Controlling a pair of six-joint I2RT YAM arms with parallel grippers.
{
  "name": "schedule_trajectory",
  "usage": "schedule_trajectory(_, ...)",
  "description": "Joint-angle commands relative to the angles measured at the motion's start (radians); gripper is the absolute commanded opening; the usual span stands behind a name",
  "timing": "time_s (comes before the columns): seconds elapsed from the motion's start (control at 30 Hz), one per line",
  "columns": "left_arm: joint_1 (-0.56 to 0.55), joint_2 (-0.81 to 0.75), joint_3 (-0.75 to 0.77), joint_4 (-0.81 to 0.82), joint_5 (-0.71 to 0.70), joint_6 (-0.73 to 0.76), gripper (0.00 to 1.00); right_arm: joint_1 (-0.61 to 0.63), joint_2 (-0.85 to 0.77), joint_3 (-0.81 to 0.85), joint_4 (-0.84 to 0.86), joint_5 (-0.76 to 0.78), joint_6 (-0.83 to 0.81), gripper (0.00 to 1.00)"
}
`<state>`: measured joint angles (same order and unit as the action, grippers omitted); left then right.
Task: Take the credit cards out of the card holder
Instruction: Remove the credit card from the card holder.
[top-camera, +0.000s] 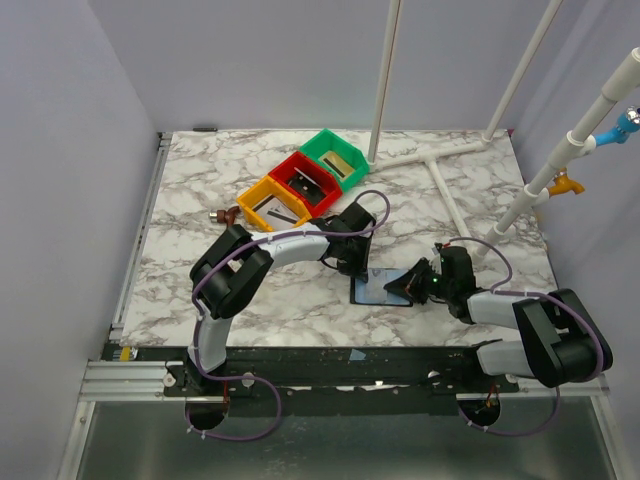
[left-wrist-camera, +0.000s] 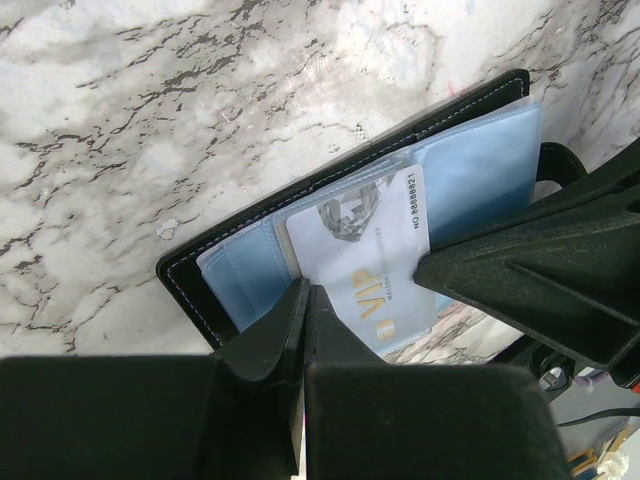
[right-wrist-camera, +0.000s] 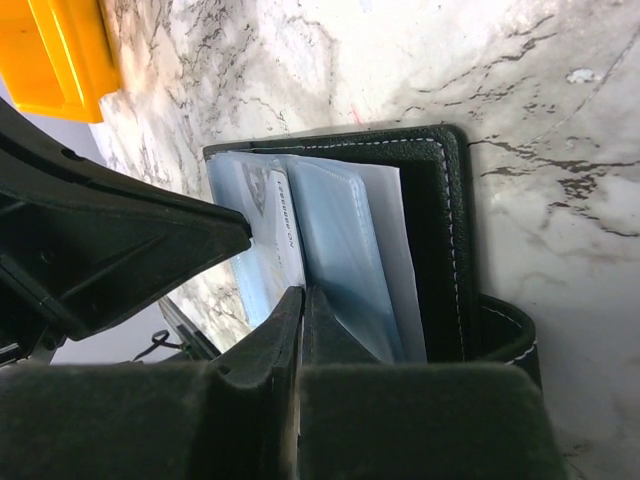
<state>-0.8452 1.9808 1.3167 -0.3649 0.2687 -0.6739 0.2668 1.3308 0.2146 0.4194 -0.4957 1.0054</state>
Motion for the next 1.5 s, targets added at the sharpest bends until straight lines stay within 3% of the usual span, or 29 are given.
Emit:
schedule_trajectory(0.0, -0.006, 0.05, -0.007, -0.017, 0.014, 0.002, 0.0, -0.004, 0.01, -0.007, 0.058, -0.038, 0.011, 0.01)
schedule_trajectory(1.47, 0.075, 0.036, -0.08, -0.016, 0.002, 0.013, 0.0, -0.04, -0.094, -0.056, -0.068, 0.077, -0.076, 0.01)
